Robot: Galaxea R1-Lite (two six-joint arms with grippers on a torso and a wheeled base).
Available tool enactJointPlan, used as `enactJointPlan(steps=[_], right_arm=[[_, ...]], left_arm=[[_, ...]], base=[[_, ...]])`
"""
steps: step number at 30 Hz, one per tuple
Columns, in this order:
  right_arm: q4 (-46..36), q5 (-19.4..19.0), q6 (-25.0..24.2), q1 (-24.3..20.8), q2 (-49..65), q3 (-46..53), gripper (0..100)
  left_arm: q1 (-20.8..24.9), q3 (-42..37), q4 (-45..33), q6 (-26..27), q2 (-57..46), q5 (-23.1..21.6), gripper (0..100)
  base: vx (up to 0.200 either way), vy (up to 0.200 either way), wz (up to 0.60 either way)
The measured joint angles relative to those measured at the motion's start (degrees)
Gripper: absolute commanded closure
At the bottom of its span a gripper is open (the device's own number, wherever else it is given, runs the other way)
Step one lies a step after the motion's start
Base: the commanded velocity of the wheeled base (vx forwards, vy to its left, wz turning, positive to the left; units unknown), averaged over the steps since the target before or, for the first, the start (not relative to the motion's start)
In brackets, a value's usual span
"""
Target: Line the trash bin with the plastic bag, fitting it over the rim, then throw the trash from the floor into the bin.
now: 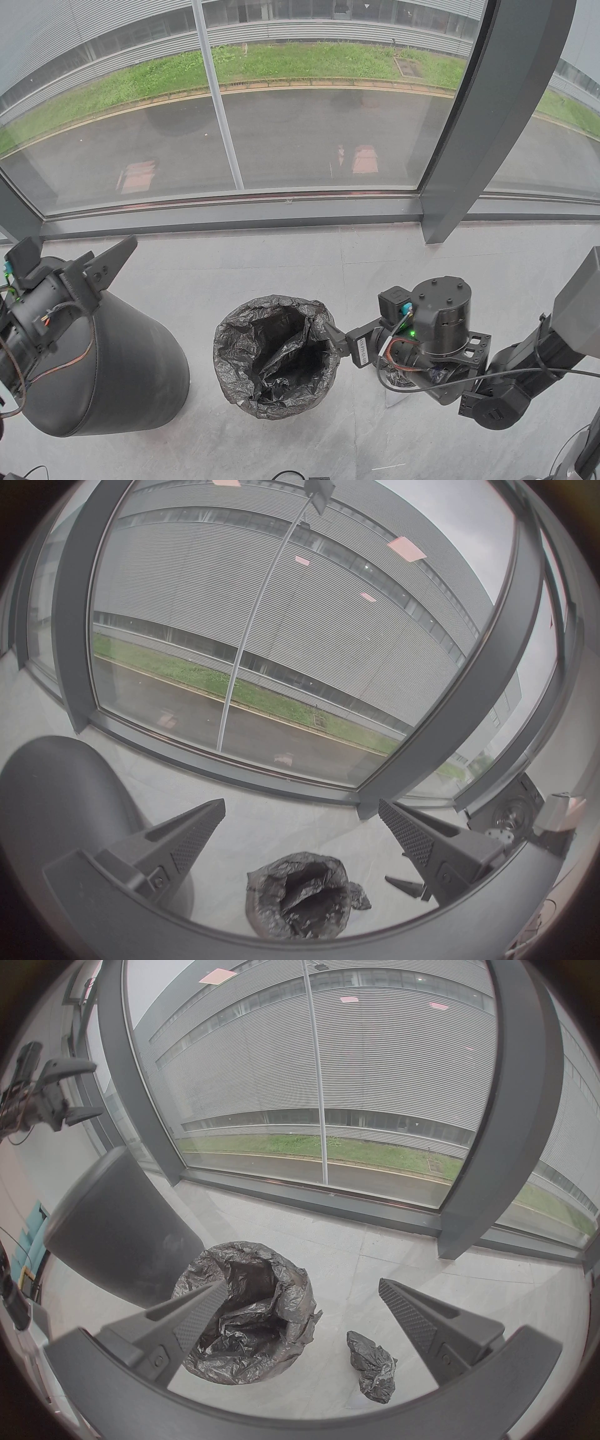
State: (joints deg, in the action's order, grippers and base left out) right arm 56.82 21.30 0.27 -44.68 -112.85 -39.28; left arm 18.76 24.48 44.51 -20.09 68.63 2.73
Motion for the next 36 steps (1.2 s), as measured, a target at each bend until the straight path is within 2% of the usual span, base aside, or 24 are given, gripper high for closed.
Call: enactJointPlan(steps=[5, 10, 14, 20, 26, 30, 36], right_arm=[[1.0, 0.0, -1.2, 0.5, 3.9, 3.3, 0], [3.7, 0.3, -2.5, 0.9, 6.6, 7.1, 0], [6.9, 0.5, -3.1, 1.2, 7.8, 10.3, 0], [10.7, 0.6, -4.1, 1.4, 9.0, 14.8, 0], [12.2, 0.7, -4.5, 1.6, 9.2, 17.5, 0], [12.5, 0.6, -4.6, 2.6, 8.6, 17.6, 0], [12.6, -0.1, -4.1, 5.8, 5.4, 14.7, 0]], left_arm=[[-0.1, -0.2, -15.6, 2.8, -13.8, 0.5, 0], [-1.6, -0.9, -30.0, 6.3, -28.3, 2.7, 0], [-4.2, -1.9, -39.7, 9.1, -39.5, 4.4, 0], [-11.2, -4.1, -54.2, 12.5, -53.9, 8.3, 0], [-18.4, -9.7, -55.5, 17.3, -62.0, 10.1, 0], [-19.1, -15.9, -53.0, 19.3, -65.1, 10.3, 0], [-19.0, -21.6, -42.1, 18.8, -67.1, 10.3, 0]], base=[[0.0, 0.0, 0.0], [0.0, 0.0, 0.0], [0.0, 0.0, 0.0], [0.0, 0.0, 0.0], [0.0, 0.0, 0.0], [0.0, 0.0, 0.0], [0.0, 0.0, 0.0]])
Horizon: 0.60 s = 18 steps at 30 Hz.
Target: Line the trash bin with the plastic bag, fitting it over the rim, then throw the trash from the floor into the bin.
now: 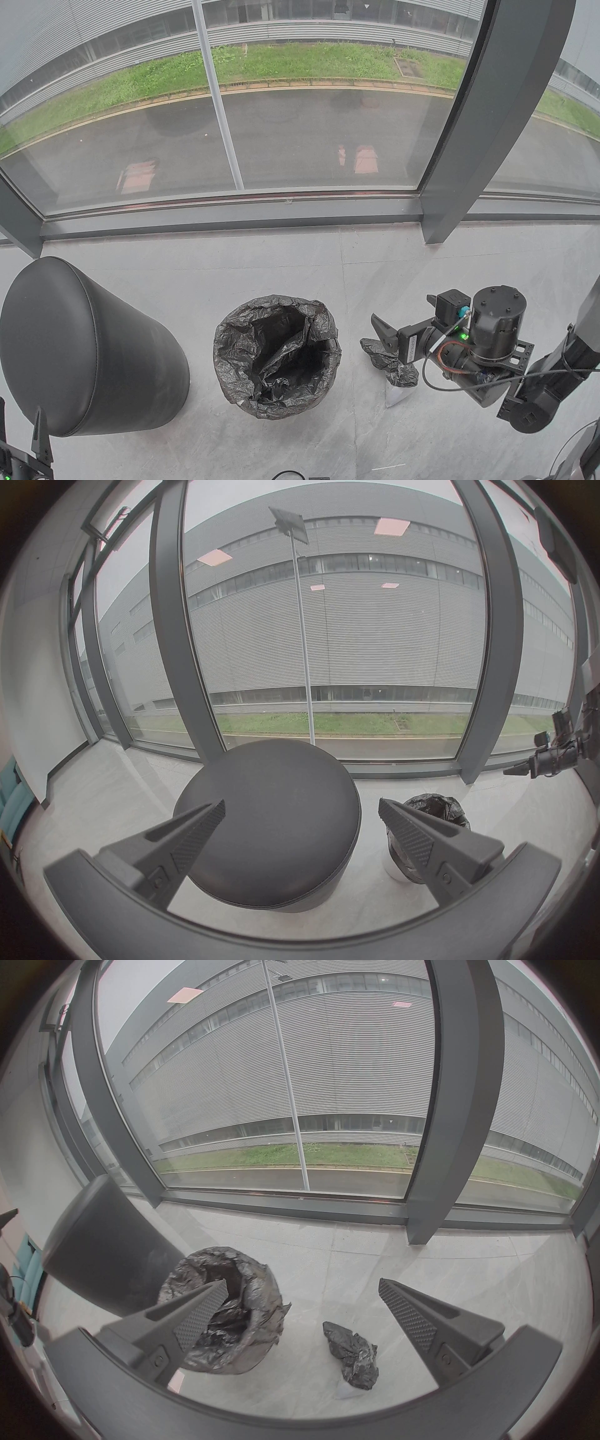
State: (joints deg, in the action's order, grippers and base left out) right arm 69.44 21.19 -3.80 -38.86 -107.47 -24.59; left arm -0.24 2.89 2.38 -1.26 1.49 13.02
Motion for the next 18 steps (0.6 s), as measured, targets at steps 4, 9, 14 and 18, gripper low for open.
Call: enactJointPlan(steps=[4, 9, 14, 18], right_arm=[[-0.2, -0.8, 2.0, 2.8, -4.2, -5.4, 0], [-0.9, -1.5, 4.8, 5.3, -10.8, -13.5, 0], [-5.6, -1.8, 6.5, 7.6, -16.6, -20.7, 0], [-11.1, -1.9, 6.8, 9.4, -19.5, -26.3, 0]], left_arm=[[0.1, -1.4, 0.7, -0.3, -0.5, -2.2, 0], [0.2, -1.8, -0.7, -0.7, -0.8, -6.5, 0], [0.3, -1.9, -1.6, -2.2, -0.9, -7.6, 0], [0.3, -1.9, -1.6, -3.0, -0.9, -7.6, 0]], base=[[0.0, 0.0, 0.0], [0.0, 0.0, 0.0], [0.0, 0.0, 0.0], [0.0, 0.0, 0.0]])
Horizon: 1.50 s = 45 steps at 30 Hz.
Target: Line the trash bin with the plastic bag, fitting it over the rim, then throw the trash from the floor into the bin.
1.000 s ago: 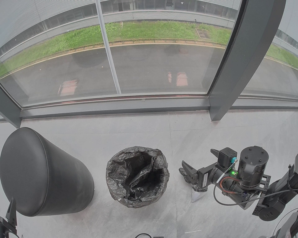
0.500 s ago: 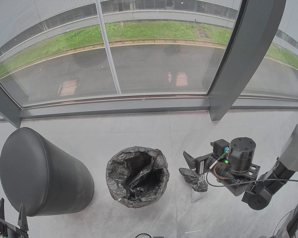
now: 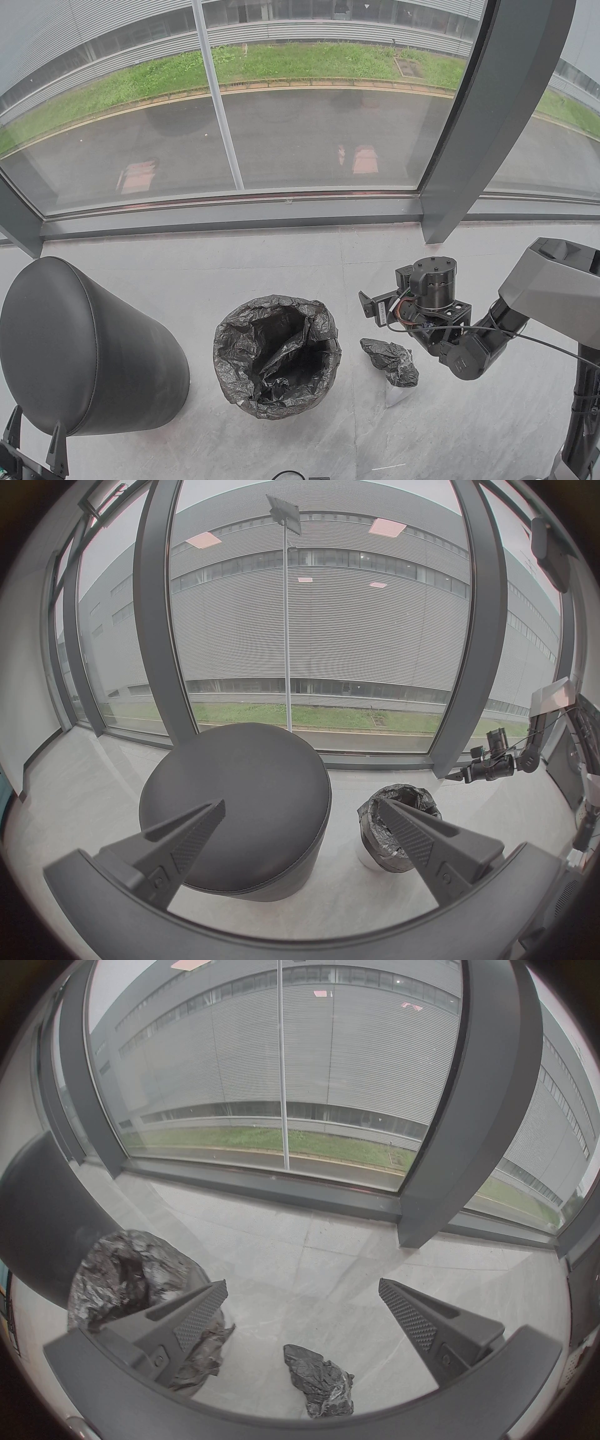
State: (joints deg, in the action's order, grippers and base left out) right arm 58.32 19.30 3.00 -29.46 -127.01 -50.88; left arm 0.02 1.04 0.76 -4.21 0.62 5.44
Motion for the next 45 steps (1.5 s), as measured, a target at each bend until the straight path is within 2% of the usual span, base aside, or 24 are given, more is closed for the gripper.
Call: enactJointPlan(steps=[5, 15, 22, 27, 36, 45], right_arm=[[-7.3, -0.2, 0.1, 1.3, -3.1, -7.7, 0], [-29.0, -3.1, 0.7, 3.4, -9.5, -28.4, 0], [-35.9, -4.4, 3.2, 6.4, -16.0, -39.6, 0], [-38.8, -7.3, 3.7, 7.6, -19.4, -42.6, 0], [-43.6, -8.0, 3.8, 8.6, -22.8, -47.2, 0], [-52.2, -8.4, 3.3, 8.7, -25.9, -54.6, 0]], left_arm=[[0.0, 0.0, -0.1, -0.8, 0.0, 0.0, 0], [0.0, 0.0, 0.2, -1.7, 0.0, 0.9, 0], [0.0, 0.0, 0.3, -2.0, 0.1, 1.1, 0], [0.0, 0.0, 0.3, -2.0, 0.1, 1.1, 0], [0.0, 0.0, 0.3, -2.0, 0.1, 1.1, 0], [0.0, 0.0, 0.3, -2.2, 0.1, 1.1, 0]], base=[[0.0, 0.0, 0.0], [0.0, 0.0, 0.0], [0.0, 0.0, 0.0], [0.0, 0.0, 0.0], [0.0, 0.0, 0.0], [0.0, 0.0, 0.0]])
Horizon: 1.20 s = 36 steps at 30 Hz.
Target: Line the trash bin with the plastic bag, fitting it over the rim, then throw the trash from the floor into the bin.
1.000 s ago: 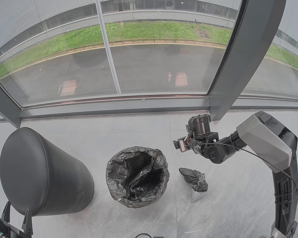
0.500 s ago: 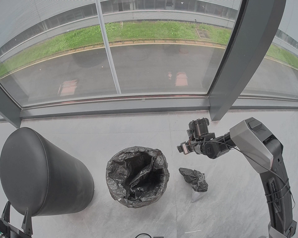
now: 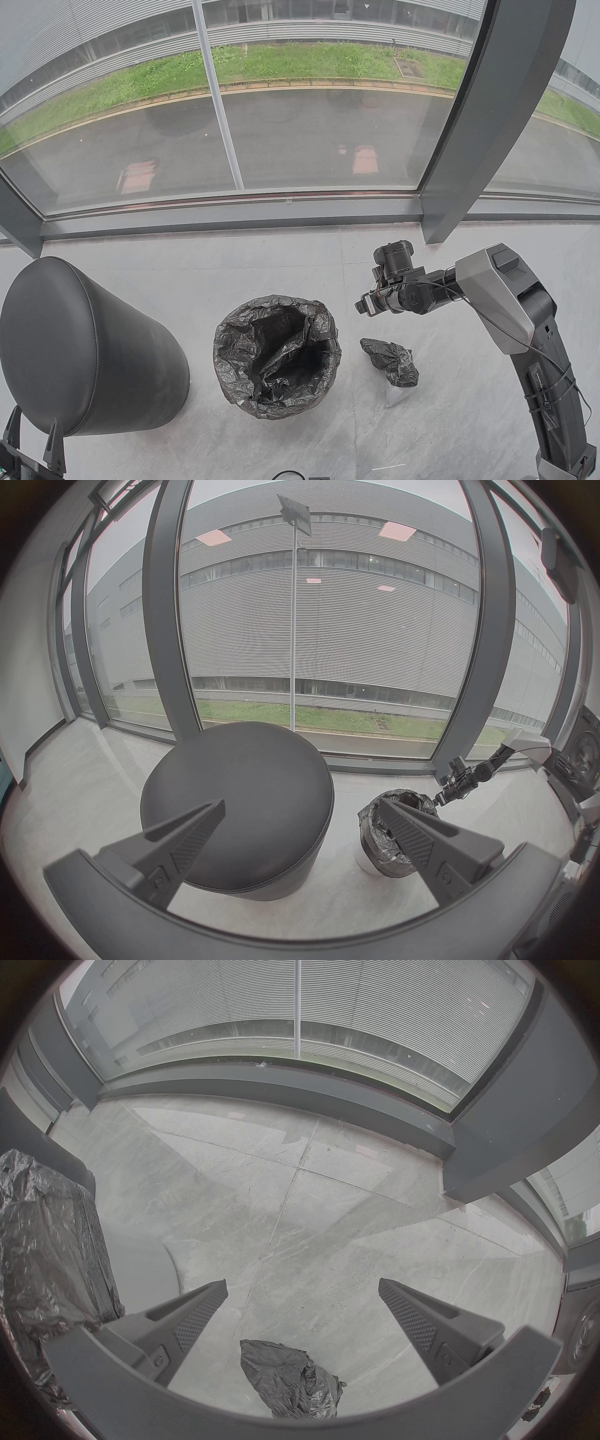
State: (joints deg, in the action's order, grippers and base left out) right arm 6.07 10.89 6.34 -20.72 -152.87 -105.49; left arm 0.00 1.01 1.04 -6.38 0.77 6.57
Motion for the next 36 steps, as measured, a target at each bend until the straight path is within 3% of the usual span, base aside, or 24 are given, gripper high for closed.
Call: enactJointPlan(steps=[13, 26, 36], right_arm=[[-6.6, -1.2, -0.2, 0.1, -3.9, -7.7, 0], [-20.8, -2.0, -0.2, 0.9, -6.5, -9.1, 0], [-21.4, -2.0, -0.6, 1.2, -9.0, -9.1, 0]], left_arm=[[0.0, 0.0, 0.0, -0.4, 0.0, 0.0, 0], [0.0, 0.0, 0.0, -0.5, 0.1, 0.0, 0], [0.0, 0.0, 0.0, -0.6, 0.1, 0.0, 0]], base=[[0.0, 0.0, 0.0], [0.0, 0.0, 0.0], [0.0, 0.0, 0.0]])
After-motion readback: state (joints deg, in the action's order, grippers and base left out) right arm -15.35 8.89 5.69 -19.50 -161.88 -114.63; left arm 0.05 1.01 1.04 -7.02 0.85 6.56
